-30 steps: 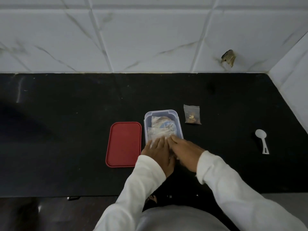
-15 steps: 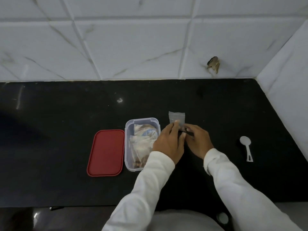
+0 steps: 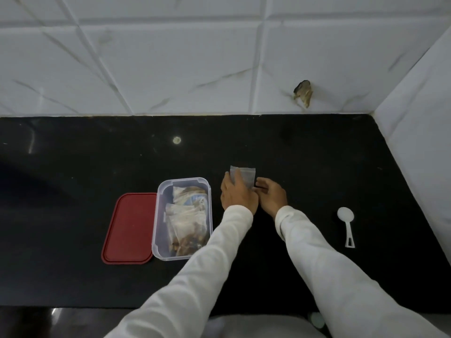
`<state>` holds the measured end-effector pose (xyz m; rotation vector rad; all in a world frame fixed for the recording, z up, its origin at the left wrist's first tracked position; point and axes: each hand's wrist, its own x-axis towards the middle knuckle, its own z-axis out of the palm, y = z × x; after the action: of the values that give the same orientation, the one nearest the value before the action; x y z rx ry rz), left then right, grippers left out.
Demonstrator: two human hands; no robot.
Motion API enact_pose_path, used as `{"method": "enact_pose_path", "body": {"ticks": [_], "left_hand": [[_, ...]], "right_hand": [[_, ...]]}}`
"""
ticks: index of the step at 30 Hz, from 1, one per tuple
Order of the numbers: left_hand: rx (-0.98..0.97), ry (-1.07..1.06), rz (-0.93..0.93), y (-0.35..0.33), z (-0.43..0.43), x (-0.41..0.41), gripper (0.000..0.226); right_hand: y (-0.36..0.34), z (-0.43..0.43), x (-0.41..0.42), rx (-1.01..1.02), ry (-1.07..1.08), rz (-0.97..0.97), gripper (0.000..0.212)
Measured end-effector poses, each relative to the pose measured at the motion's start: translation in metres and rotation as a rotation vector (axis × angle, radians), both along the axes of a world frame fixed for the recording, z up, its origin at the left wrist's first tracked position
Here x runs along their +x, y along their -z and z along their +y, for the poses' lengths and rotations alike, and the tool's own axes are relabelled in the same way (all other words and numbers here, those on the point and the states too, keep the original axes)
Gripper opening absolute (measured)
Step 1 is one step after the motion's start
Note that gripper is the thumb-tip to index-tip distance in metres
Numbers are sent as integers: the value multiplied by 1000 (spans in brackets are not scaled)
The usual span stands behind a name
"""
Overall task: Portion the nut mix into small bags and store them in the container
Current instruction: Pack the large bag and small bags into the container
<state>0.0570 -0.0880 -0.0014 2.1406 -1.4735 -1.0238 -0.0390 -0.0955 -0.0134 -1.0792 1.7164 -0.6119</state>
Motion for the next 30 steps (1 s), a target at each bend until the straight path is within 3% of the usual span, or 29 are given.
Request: {"method": "enact_pose_path", "body": {"ticks": [8, 11, 14, 19, 23, 30], "left_hand": [[114, -412, 411, 13, -21, -1, 56], [136, -483, 453, 16, -20, 0, 53], [139, -487, 473, 15, -15, 1, 51], [121, -450, 536, 11, -2, 0, 36], [17, -367, 526, 8, 11, 2, 11], [-177, -275, 449, -24, 36, 24, 7]], "right_hand": [[6, -5, -4, 46, 60, -64, 40], [6, -3, -5, 49, 81, -67, 44], [6, 1, -7, 56, 93, -82, 43], [3, 15, -9, 32, 124, -151, 21], [-5, 27, -8, -44, 148, -145, 10], [-36, 50, 11, -146, 179, -166, 8]]}}
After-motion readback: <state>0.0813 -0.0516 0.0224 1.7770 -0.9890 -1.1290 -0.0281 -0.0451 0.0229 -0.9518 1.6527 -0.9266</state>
